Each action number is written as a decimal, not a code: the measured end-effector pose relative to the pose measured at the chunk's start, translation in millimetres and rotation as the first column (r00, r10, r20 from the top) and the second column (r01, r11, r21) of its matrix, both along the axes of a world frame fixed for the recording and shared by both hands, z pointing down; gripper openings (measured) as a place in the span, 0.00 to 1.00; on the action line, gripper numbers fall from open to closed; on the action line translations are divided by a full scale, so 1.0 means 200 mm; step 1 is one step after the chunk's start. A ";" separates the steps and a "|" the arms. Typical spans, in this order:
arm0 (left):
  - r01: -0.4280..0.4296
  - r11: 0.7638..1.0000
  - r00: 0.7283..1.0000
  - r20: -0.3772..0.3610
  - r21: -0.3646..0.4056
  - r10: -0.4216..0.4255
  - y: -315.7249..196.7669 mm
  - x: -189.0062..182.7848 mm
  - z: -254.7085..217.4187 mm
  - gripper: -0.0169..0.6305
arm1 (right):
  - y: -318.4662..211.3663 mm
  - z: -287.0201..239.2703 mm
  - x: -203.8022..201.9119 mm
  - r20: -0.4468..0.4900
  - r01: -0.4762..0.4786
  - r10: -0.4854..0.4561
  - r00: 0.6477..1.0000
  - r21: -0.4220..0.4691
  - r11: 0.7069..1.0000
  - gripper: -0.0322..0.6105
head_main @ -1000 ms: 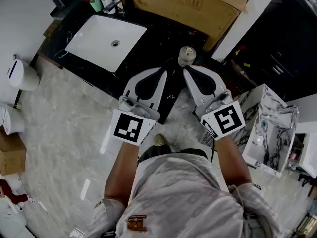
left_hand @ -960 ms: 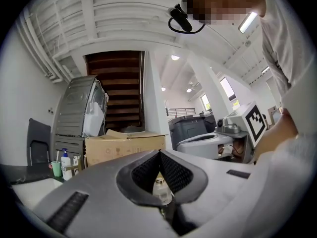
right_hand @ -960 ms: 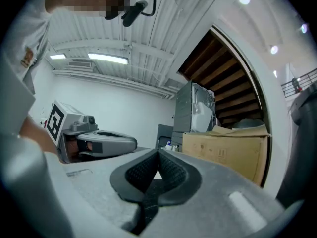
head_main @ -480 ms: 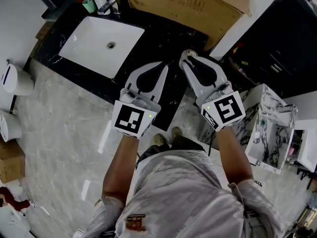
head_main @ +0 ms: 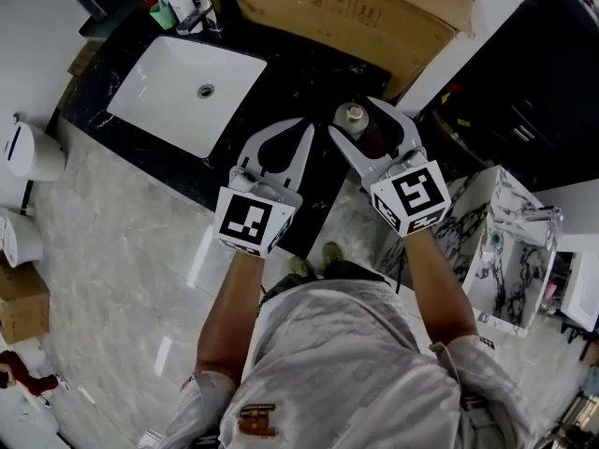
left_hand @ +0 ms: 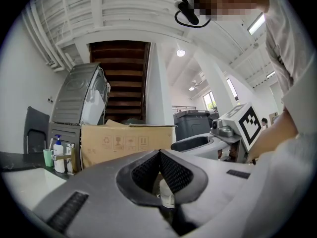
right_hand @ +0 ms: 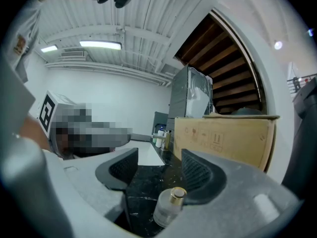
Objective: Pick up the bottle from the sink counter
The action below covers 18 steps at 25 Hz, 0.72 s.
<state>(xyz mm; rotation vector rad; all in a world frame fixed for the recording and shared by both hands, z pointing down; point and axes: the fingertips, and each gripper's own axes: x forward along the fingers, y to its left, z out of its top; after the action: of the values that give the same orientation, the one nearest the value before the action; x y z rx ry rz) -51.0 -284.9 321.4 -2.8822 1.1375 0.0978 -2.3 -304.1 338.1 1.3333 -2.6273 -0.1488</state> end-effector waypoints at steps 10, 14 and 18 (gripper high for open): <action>0.035 0.999 0.999 0.035 -0.030 -0.034 -0.10 0.02 0.13 0.03 | -0.17 0.30 0.06 -0.043 0.010 -0.016 0.999 -0.132 0.991 0.62; 0.039 0.998 0.999 0.033 -0.046 -0.037 -0.12 0.03 0.17 0.03 | -0.22 0.42 0.08 -0.049 0.020 -0.028 0.998 -0.176 0.984 0.65; 0.042 0.997 0.998 0.040 -0.063 -0.039 -0.14 0.04 0.20 0.03 | -0.26 0.51 0.08 -0.048 0.026 -0.038 0.998 -0.216 0.976 0.66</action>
<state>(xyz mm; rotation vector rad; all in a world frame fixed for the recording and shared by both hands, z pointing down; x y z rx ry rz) -42.2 -313.8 362.4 -2.9005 1.2136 0.0042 14.0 -357.0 439.8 1.1989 -2.5373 0.0941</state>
